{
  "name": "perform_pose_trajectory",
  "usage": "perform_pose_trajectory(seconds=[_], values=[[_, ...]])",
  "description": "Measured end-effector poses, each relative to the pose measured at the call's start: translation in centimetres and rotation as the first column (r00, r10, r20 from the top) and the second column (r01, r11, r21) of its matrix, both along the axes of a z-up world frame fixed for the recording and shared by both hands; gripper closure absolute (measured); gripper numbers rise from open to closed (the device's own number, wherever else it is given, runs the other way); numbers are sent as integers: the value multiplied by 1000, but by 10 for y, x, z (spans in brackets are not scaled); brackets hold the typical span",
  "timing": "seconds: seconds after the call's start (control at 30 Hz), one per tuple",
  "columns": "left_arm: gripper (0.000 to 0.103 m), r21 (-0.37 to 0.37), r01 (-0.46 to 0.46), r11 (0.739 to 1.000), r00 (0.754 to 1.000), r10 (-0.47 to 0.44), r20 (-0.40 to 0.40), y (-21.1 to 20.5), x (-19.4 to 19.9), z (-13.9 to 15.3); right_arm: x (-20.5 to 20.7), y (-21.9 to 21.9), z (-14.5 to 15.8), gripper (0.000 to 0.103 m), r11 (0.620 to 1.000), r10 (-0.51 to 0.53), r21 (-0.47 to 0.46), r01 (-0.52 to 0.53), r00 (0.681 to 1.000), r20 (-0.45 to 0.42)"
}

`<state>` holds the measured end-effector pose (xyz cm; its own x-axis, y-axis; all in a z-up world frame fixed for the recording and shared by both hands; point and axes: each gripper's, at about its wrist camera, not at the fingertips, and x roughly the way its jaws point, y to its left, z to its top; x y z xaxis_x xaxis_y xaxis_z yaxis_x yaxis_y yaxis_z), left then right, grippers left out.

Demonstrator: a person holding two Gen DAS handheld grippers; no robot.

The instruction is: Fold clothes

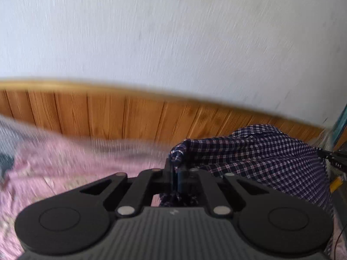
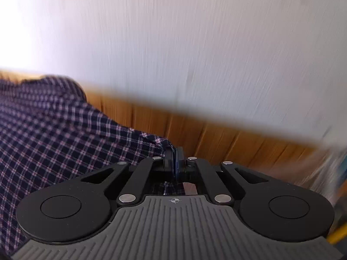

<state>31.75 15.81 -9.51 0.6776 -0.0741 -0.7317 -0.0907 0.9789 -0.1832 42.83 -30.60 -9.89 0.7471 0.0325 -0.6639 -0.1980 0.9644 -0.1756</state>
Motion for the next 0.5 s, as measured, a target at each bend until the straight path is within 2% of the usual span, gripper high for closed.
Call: perform_pose_trajectory(seconds=[0.07, 0.13, 0.17, 0.23, 0.3, 0.37, 0.43, 0.5], values=[[99, 43, -31, 999, 983, 39, -180, -9, 43, -89, 19, 5, -81, 103, 1000, -9, -10, 8, 991, -130], [100, 72, -67, 995, 962, 84, -261, -16, 53, -132, 21, 9, -144, 103, 1000, -8, -27, 2, 976, -219], [100, 61, -78, 995, 966, 91, -243, -15, 56, -129, 19, 2, -161, 103, 1000, -1, -27, -5, 972, -235], [100, 26, -96, 995, 978, 99, -184, -12, 61, -113, 17, -10, -162, 103, 1000, 3, 1, -3, 978, -206], [99, -61, -96, 994, 995, 93, -42, -2, 61, -68, 32, -35, -135, 103, 997, -10, 77, 19, 993, -120], [99, -53, -62, 997, 997, 65, 52, 2, 65, -36, 33, -50, -104, 103, 989, -32, 140, 39, 998, -47], [99, -8, -22, 1000, 1000, 23, 20, 3, 78, -44, 32, -54, -109, 103, 990, -37, 133, 43, 998, -50], [99, 63, 1, 998, 990, 8, -143, -4, 96, -90, 30, -57, -117, 103, 991, -41, 121, 49, 997, -63]])
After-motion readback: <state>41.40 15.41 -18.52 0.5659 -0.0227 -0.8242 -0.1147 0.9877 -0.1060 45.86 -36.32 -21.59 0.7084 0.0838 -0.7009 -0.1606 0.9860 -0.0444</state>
